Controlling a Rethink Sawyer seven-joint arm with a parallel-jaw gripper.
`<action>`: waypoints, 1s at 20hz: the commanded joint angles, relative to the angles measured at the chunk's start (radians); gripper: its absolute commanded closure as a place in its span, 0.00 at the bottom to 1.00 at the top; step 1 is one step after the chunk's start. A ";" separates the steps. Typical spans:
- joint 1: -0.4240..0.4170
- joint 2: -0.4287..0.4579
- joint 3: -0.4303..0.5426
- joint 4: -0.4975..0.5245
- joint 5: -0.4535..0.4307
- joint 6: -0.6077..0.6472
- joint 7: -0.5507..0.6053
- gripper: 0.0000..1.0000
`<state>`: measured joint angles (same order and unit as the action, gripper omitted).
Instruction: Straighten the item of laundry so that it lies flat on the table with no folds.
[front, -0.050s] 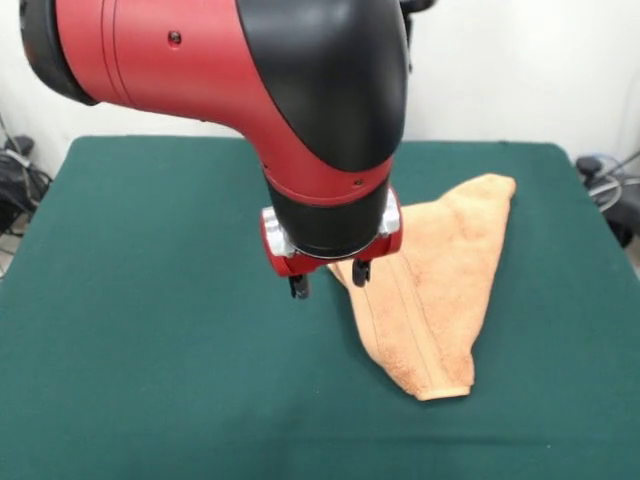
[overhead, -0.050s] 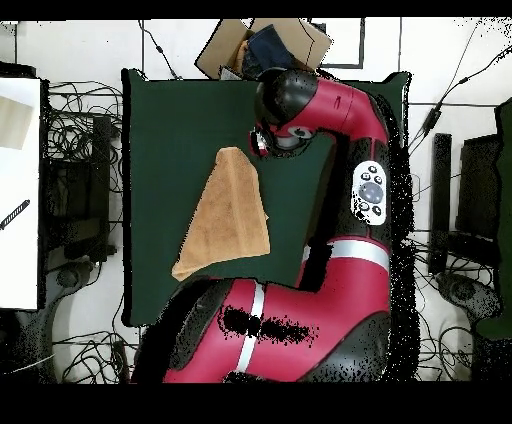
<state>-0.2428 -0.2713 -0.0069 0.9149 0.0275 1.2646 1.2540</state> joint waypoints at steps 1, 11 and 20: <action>-0.035 -0.052 0.106 0.353 0.006 -0.162 -0.002 0.00; -0.091 -0.058 0.131 0.381 0.001 -0.131 -0.043 0.00; -0.191 -0.076 0.222 0.485 0.039 -0.147 -0.094 0.00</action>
<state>-0.4008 -0.3319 0.0668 1.2287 0.0366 1.1536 1.2540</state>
